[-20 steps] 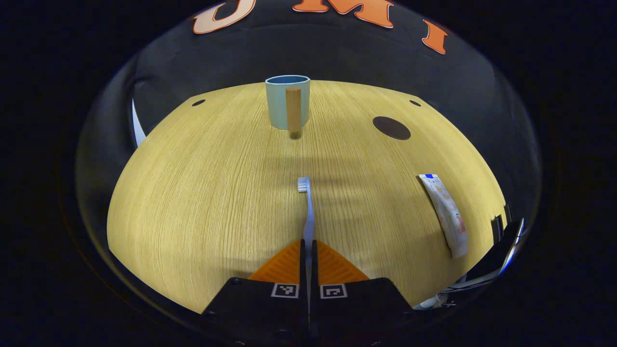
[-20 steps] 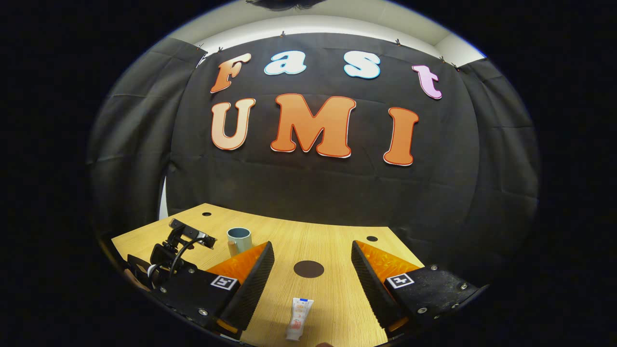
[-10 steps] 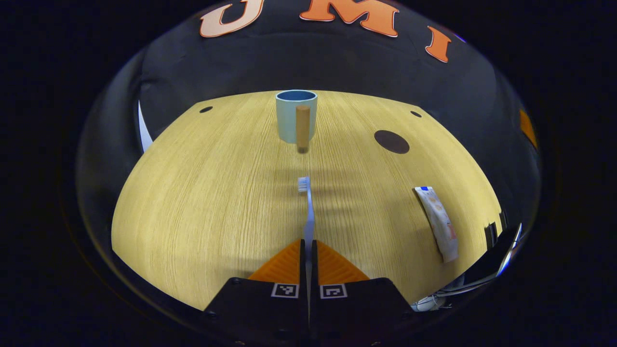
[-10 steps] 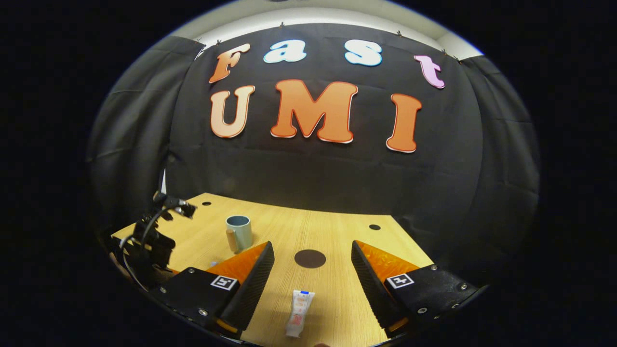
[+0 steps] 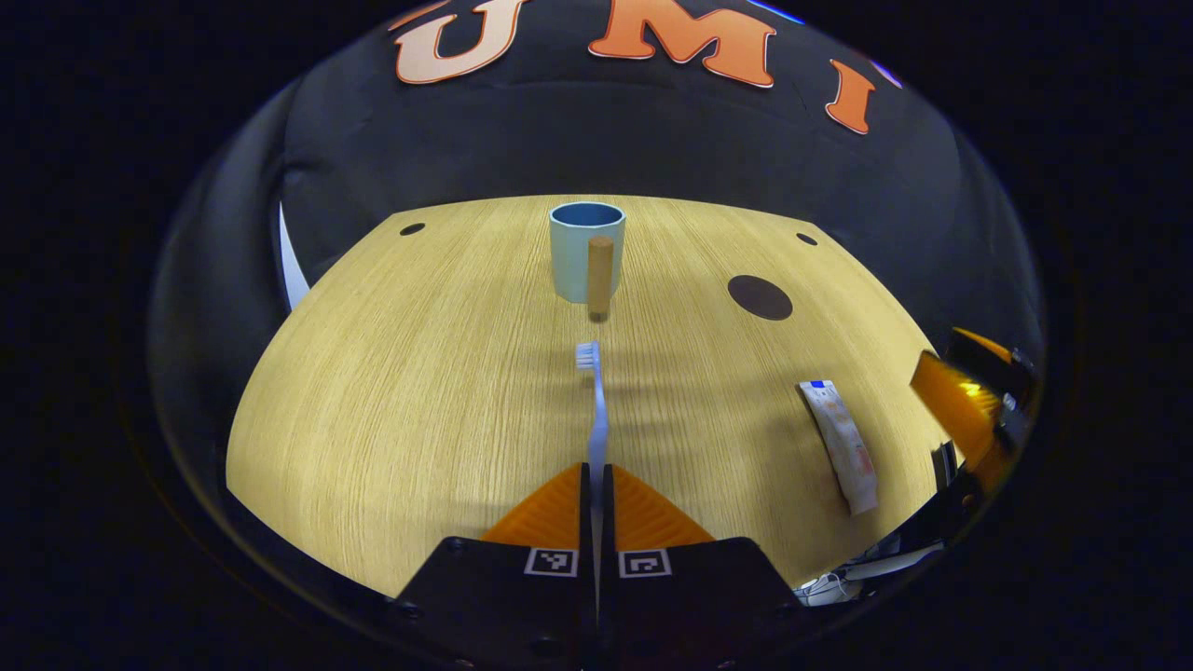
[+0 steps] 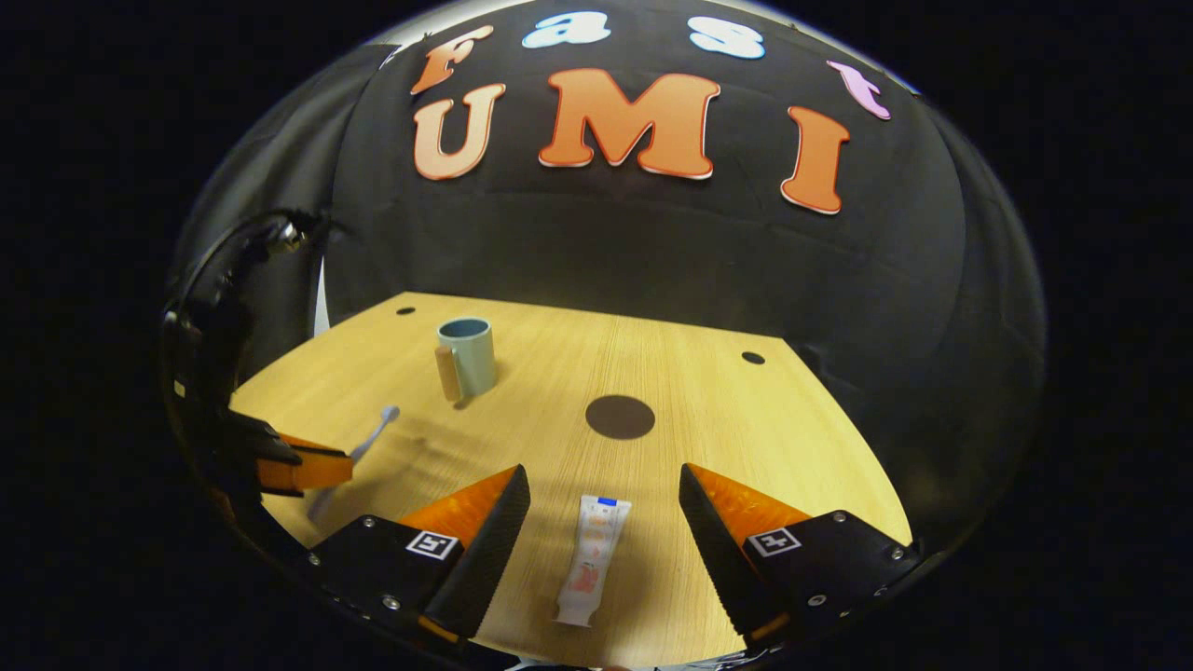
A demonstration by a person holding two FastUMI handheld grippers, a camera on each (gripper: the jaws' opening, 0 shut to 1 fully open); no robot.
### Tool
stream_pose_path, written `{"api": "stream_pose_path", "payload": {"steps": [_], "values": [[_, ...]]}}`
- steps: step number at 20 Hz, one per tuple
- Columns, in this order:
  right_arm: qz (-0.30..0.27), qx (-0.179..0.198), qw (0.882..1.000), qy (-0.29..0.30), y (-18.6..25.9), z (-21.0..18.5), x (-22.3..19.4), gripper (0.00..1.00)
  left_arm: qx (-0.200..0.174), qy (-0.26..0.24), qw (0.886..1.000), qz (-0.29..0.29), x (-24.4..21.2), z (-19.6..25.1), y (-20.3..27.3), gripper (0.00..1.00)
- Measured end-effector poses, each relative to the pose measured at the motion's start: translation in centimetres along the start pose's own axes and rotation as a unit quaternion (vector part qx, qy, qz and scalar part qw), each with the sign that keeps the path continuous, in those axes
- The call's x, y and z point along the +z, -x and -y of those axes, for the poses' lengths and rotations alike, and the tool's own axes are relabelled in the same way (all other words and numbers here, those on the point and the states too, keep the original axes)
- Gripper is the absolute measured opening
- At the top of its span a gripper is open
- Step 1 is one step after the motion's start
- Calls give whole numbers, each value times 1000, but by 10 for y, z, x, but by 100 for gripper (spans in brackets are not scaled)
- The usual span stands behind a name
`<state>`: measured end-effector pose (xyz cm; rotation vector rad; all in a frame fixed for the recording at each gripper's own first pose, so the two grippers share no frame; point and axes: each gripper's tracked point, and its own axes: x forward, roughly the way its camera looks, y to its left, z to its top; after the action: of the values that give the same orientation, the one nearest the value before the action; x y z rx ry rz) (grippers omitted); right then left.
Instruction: Put the toothbrush and toothpaste on the desktop into the cup, then pick up the cup and place it on the coaster on the desktop.
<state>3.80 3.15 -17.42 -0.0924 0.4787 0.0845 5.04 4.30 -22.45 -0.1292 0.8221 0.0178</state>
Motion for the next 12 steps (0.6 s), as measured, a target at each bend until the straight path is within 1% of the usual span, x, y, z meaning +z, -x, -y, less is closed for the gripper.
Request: {"api": "stream_pose_path", "payload": {"steps": [6,10,12], "values": [[-70,0,998,-6,-16,-3,-40,95,2,-7,1000,29,18,0,10,1],[-103,-6,995,-6,-26,-3,-63,95,5,-11,999,37,20,0,15,1],[-124,-5,992,-7,-29,-4,-74,92,5,-12,999,37,19,-2,16,1]]}}
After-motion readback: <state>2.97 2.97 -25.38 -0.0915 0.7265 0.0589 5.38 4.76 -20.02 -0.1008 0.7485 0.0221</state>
